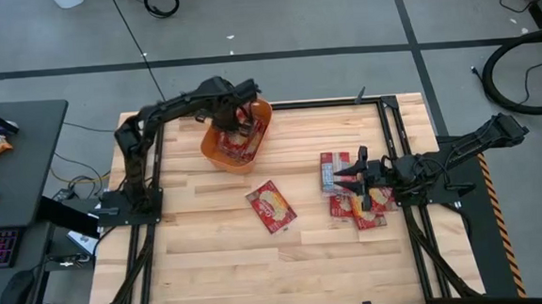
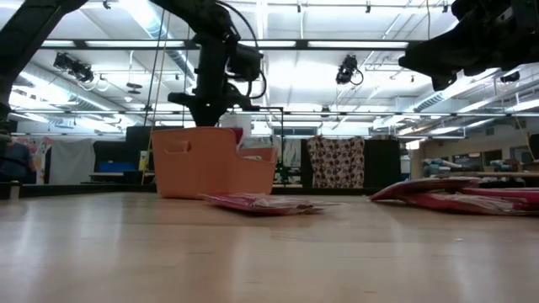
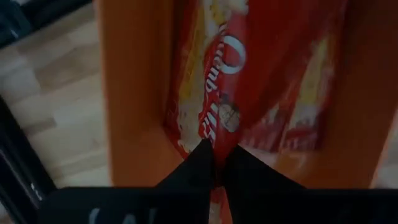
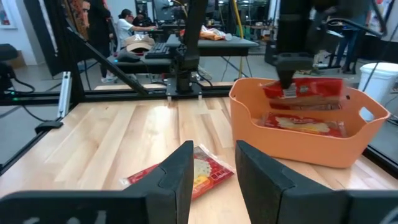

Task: Sort popcorn bags into baskets
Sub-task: Put the red popcorn bag into the orange bin

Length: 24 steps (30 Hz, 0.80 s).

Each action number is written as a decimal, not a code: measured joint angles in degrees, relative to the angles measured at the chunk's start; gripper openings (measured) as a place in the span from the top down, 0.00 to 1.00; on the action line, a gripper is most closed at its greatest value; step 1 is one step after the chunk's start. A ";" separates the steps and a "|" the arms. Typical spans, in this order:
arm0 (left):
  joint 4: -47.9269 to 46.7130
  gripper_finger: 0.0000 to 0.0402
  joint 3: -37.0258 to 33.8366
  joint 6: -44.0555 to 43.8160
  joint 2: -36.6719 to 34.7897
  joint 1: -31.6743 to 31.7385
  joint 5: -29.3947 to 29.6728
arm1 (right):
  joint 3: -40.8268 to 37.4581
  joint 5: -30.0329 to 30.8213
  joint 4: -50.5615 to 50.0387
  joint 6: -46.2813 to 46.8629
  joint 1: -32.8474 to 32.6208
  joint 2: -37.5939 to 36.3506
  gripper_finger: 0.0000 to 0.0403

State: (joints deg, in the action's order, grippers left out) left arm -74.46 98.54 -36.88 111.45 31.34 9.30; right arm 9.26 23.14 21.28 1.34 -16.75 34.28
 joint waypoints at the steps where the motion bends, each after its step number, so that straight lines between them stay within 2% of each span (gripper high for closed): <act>1: 0.95 0.89 0.02 0.00 -0.05 0.28 0.12 | 0.00 -0.25 0.02 0.00 0.00 0.00 0.69; 7: 4.01 0.74 0.04 0.46 -0.08 -0.56 -0.17 | 0.00 -0.31 0.00 0.04 0.00 0.00 0.69; 9: 5.45 0.69 0.04 3.57 -0.08 -1.23 -0.24 | 0.00 -0.32 0.00 0.09 0.00 0.00 0.69; 15: 14.23 0.63 0.09 22.46 -0.51 -6.66 -5.80 | 0.00 -0.31 0.00 0.04 0.00 0.00 0.69; 19: 19.95 0.63 0.09 38.74 -0.52 -12.60 -5.71 | 0.00 -0.31 0.00 0.04 0.00 0.59 0.69; 24: 23.66 0.63 0.13 49.10 -0.40 -20.09 -4.72 | 0.00 0.17 1.02 0.00 0.00 1.75 0.69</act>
State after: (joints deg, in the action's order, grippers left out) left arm -50.80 98.67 12.21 111.05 11.25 4.58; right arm 9.26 23.31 22.30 1.34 -16.75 36.03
